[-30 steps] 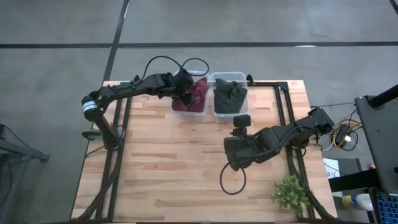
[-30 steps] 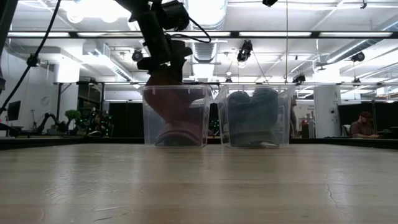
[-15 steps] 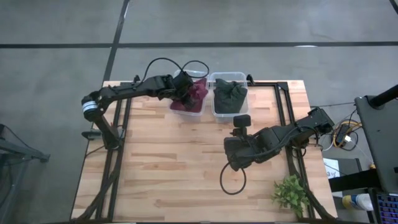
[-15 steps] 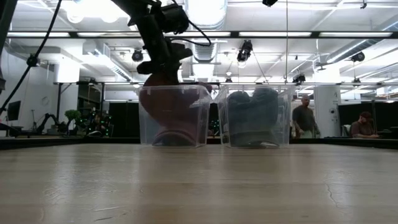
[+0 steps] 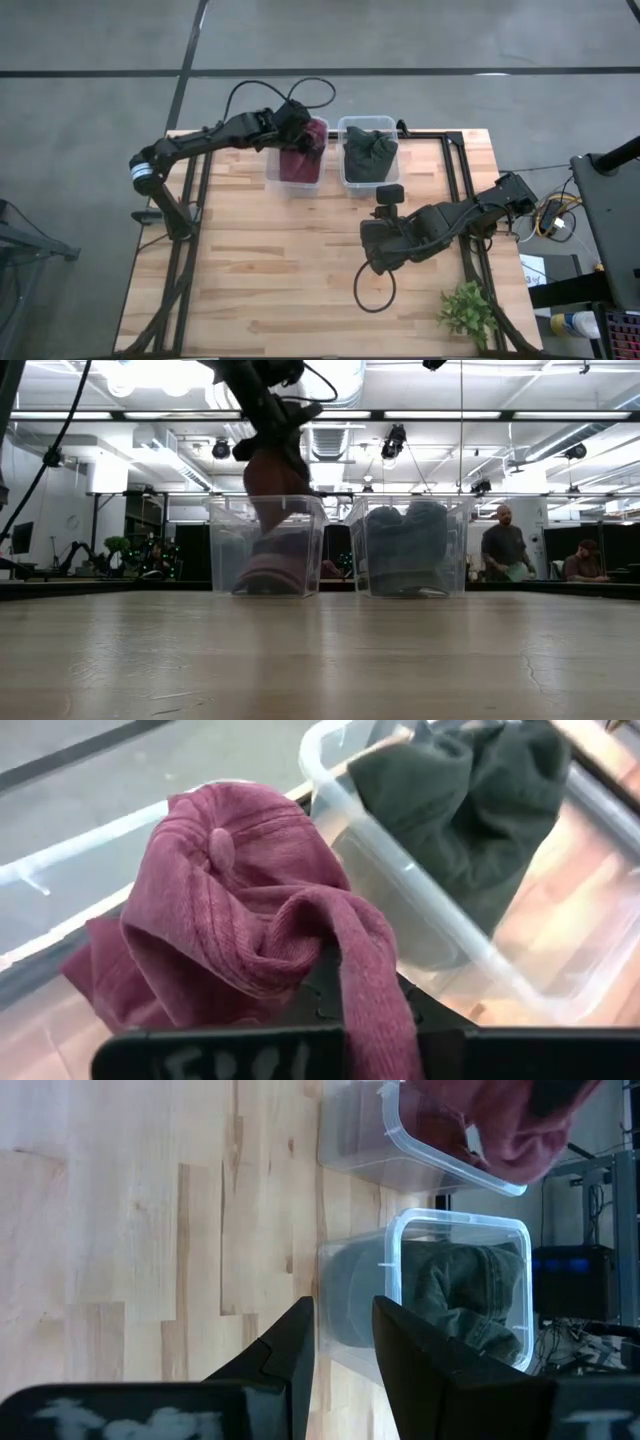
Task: Pick & Place hat
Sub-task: Put the red cap into the left transparent bin
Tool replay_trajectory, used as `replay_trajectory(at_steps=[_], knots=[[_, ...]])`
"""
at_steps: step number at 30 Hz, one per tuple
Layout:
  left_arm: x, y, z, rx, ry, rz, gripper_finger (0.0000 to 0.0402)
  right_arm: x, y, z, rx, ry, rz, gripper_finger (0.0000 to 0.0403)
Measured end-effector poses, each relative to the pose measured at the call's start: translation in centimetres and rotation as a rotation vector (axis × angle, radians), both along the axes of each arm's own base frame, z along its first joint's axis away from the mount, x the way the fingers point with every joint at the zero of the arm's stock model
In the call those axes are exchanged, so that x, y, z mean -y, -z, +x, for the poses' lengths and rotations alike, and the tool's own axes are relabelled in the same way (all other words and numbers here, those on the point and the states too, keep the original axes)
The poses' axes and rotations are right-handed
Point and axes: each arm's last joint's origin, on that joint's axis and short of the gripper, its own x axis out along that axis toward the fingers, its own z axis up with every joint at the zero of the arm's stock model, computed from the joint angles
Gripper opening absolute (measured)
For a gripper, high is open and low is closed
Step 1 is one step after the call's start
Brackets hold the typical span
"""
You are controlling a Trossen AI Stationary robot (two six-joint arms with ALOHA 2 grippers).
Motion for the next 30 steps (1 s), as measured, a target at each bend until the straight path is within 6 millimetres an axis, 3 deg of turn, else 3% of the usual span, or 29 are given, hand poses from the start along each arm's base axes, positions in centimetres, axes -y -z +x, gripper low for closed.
replay_trajectory(at_steps=[6,13,19,30], knots=[[-0.1,-0.1,-0.1,0.057,-0.094,-0.067,0.0001,0.0,0.0,0.0,0.001,0.002,0.002,0.01],[-0.2,3.8,-0.8,-0.012,-0.224,-0.15,0.0001,-0.1,0.0,0.0,-0.003,0.008,0.027,0.01],[0.0,6.2,-0.7,0.013,-0.235,-0.203,0.0016,-0.1,0.0,0.0,-0.006,0.007,0.029,0.01],[-0.1,5.7,-0.5,0.028,-0.205,-0.194,0.0025,-0.1,0.1,0.0,-0.005,0.008,0.03,0.01]])
